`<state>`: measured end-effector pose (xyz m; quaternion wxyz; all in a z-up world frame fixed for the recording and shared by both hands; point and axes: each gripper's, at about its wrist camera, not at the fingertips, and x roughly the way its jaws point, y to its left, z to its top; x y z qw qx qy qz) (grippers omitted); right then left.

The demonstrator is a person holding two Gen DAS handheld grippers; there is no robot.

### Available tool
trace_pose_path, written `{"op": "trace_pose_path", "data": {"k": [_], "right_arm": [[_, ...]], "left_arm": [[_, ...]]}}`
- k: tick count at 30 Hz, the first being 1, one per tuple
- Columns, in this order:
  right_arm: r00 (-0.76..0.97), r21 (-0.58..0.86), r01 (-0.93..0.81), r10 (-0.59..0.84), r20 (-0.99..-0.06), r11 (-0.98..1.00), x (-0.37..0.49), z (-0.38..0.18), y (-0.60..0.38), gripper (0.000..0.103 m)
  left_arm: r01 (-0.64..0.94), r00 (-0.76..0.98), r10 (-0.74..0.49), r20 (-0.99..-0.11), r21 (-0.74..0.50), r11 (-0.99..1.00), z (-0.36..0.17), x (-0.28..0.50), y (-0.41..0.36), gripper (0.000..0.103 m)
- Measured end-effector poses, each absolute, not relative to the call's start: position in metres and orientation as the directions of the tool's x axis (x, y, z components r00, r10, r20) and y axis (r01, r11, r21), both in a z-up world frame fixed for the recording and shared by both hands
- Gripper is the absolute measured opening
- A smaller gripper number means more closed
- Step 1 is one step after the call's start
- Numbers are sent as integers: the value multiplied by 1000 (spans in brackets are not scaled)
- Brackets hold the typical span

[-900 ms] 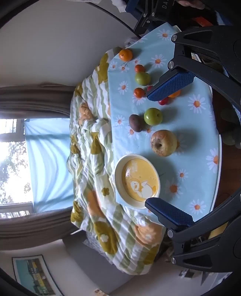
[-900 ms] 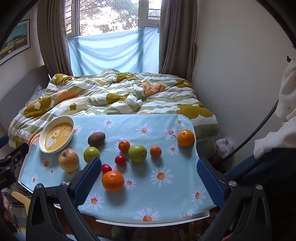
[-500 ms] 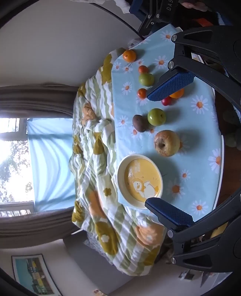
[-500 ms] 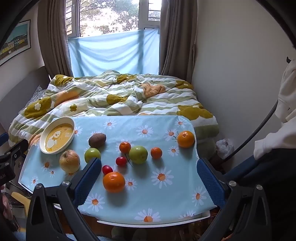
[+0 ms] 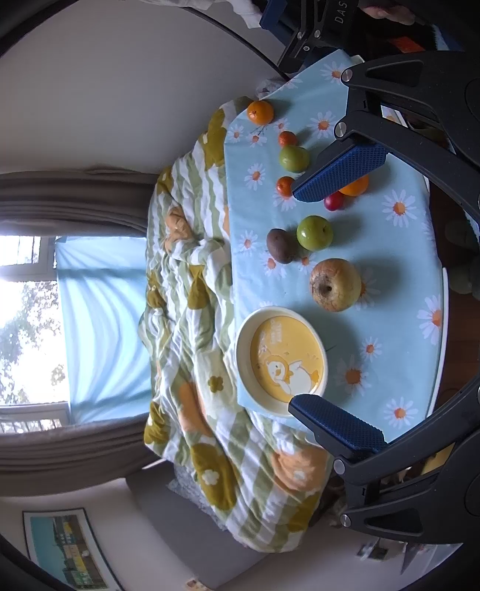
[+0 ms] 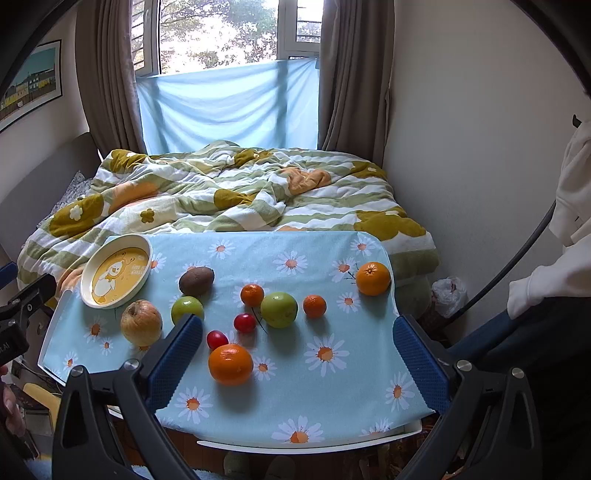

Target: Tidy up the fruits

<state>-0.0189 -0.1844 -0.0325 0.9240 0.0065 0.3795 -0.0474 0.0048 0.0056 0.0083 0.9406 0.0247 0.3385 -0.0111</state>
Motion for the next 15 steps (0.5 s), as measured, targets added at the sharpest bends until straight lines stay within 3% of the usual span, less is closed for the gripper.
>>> {"op": "trace_pose_path", "data": {"k": [15], "right_arm": [[708, -26, 91, -83, -701, 995, -18, -33, -184, 103]], "left_arm": [[36, 771, -3, -636, 39, 999, 8, 4, 6, 103]]}}
